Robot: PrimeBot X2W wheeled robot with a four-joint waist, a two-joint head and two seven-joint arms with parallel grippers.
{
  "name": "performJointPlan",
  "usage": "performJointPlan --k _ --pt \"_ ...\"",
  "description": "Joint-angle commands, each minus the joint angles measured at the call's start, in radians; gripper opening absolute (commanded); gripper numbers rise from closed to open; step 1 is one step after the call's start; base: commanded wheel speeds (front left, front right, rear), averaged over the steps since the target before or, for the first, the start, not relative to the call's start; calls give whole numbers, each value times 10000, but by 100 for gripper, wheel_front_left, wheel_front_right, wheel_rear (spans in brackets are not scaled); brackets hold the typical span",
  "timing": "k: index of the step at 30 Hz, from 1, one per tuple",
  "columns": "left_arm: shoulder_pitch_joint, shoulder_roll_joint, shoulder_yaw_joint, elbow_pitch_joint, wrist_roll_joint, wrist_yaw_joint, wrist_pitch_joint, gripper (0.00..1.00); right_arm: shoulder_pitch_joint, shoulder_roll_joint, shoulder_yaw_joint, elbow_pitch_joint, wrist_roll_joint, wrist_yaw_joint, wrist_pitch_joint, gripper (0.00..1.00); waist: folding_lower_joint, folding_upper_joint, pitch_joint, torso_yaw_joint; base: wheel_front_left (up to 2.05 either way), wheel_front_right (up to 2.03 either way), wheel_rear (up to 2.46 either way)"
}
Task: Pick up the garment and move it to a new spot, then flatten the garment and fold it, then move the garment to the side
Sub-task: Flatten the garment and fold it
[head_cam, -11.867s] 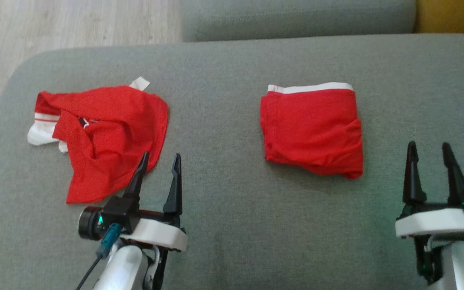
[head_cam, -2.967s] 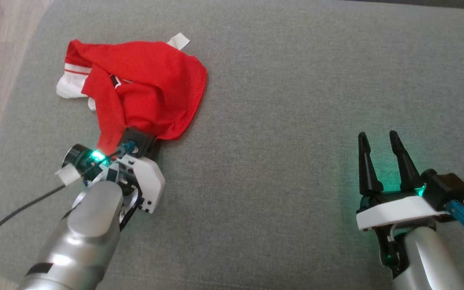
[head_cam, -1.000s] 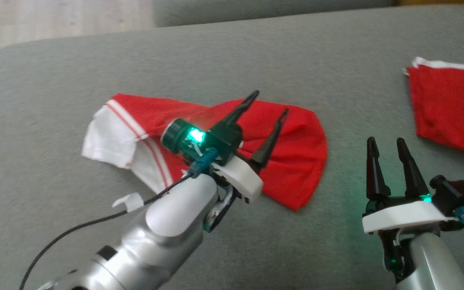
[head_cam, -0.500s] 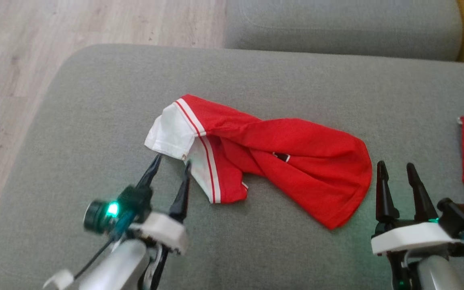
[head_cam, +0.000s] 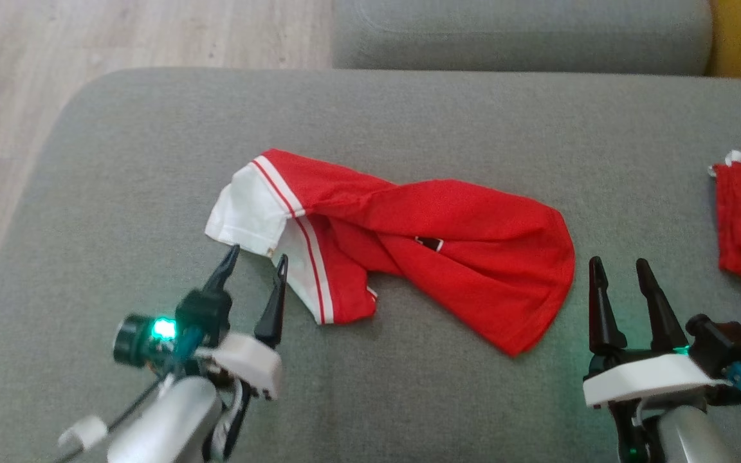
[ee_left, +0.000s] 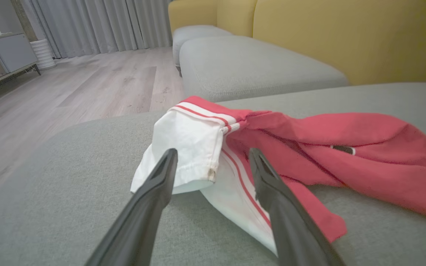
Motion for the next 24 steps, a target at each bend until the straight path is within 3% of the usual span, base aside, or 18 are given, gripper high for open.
performJointPlan --k 1,13,14,15,24 --pt "-775 324 298 -116 118 -22 169 100 -376 -41 263 -327 -8 67 -109 100 0 0 186 -154 0 0 0" --pt "-1876 566 115 1337 263 -170 1212 100 -681 -41 229 -334 60 67 -109 100 0 0 837 -690 0 0 0" --pt "-1902 564 117 1393 247 -187 1215 11 -693 -41 232 -333 65 67 -109 100 0 0 849 -703 0 0 0" --pt "-1925 568 114 1439 240 -199 1218 0 -701 -41 232 -333 69 67 -109 100 0 0 856 -711 0 0 0" --pt "-2454 936 281 905 468 -13 881 0 -676 -41 174 -210 149 67 -109 100 0 0 629 -650 0 0 0"
